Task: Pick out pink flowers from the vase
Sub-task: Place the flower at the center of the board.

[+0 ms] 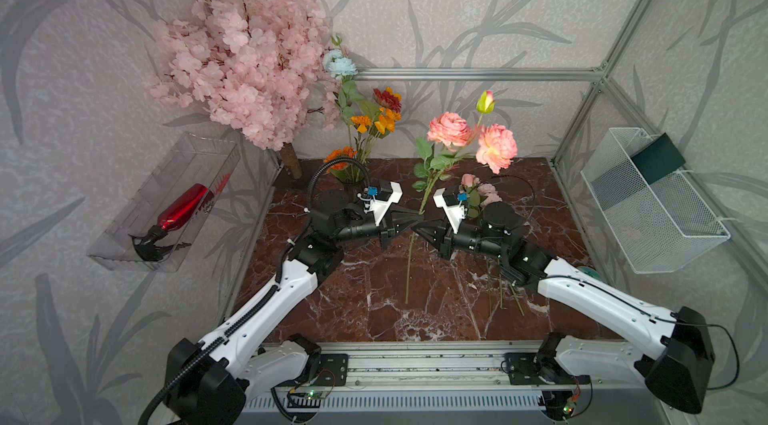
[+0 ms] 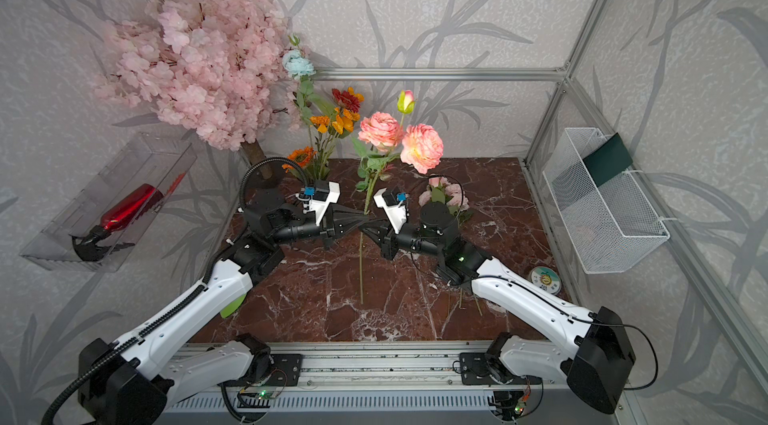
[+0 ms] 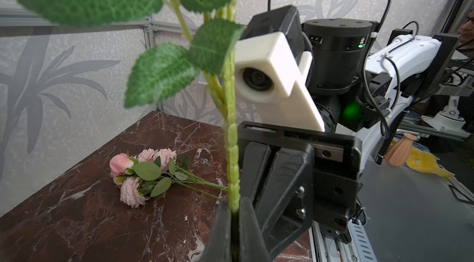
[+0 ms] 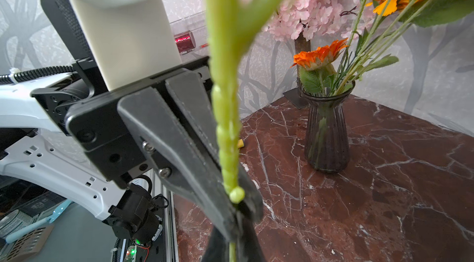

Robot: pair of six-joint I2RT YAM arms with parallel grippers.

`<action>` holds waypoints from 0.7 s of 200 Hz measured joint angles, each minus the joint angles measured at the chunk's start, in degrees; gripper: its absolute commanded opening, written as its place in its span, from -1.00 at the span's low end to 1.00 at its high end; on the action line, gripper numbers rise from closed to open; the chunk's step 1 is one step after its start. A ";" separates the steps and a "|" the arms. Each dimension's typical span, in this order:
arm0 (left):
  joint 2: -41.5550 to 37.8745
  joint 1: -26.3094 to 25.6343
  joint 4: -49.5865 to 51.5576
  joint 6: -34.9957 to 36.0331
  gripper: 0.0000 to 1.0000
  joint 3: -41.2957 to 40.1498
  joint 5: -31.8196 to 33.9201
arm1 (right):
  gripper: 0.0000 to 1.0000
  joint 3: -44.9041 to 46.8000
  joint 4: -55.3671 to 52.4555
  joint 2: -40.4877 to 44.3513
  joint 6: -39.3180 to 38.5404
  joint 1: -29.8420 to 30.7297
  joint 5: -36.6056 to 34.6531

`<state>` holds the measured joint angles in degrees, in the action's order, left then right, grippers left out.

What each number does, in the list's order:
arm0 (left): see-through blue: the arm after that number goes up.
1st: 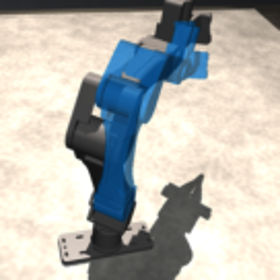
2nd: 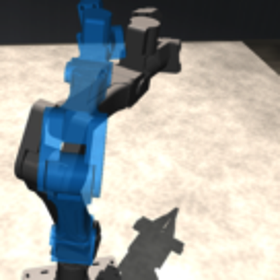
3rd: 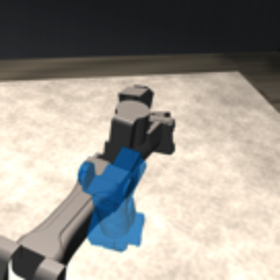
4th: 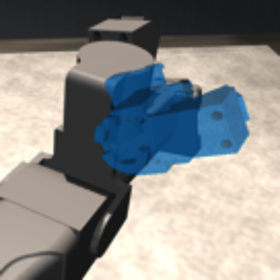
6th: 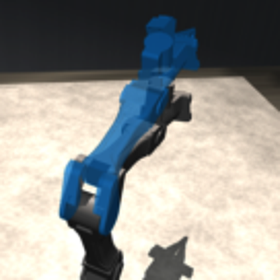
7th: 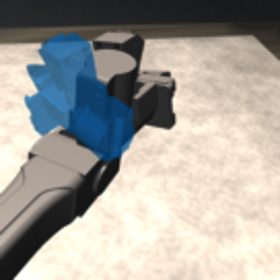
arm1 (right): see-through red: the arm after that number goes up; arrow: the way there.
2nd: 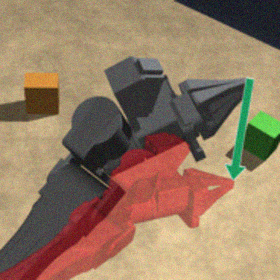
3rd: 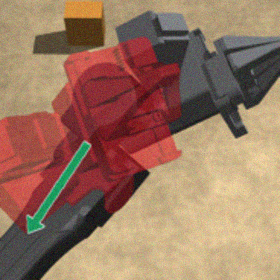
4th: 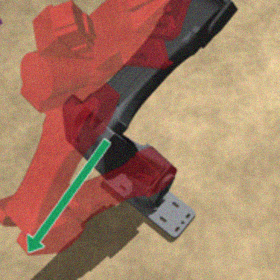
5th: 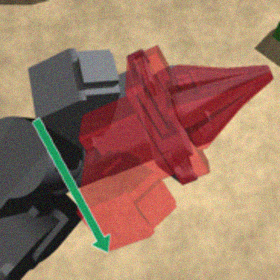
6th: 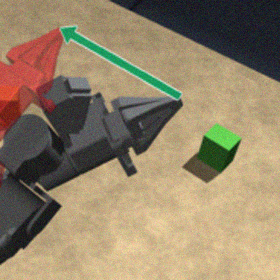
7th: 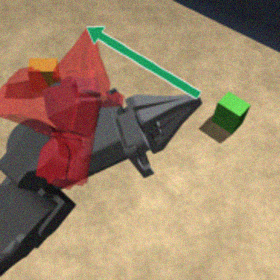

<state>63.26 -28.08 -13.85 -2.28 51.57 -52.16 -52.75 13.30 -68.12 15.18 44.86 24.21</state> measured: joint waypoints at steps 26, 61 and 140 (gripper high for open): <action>-0.81 0.07 2.78 3.43 0.75 0.02 2.56 | -1.00 0.00 -2.51 1.29 -0.28 -0.04 -2.36; -3.19 -0.04 7.80 10.54 0.98 -0.09 8.83 | -1.00 -2.23 -10.21 2.62 -1.90 -0.61 -7.65; -1.05 -0.04 12.90 20.87 0.98 -2.03 28.17 | -1.00 -6.51 -33.05 5.25 -0.26 -19.52 -14.75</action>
<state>62.22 -28.12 -0.95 18.59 49.54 -23.99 -59.27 -19.75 -62.87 14.92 25.34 9.45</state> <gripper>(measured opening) 0.991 0.063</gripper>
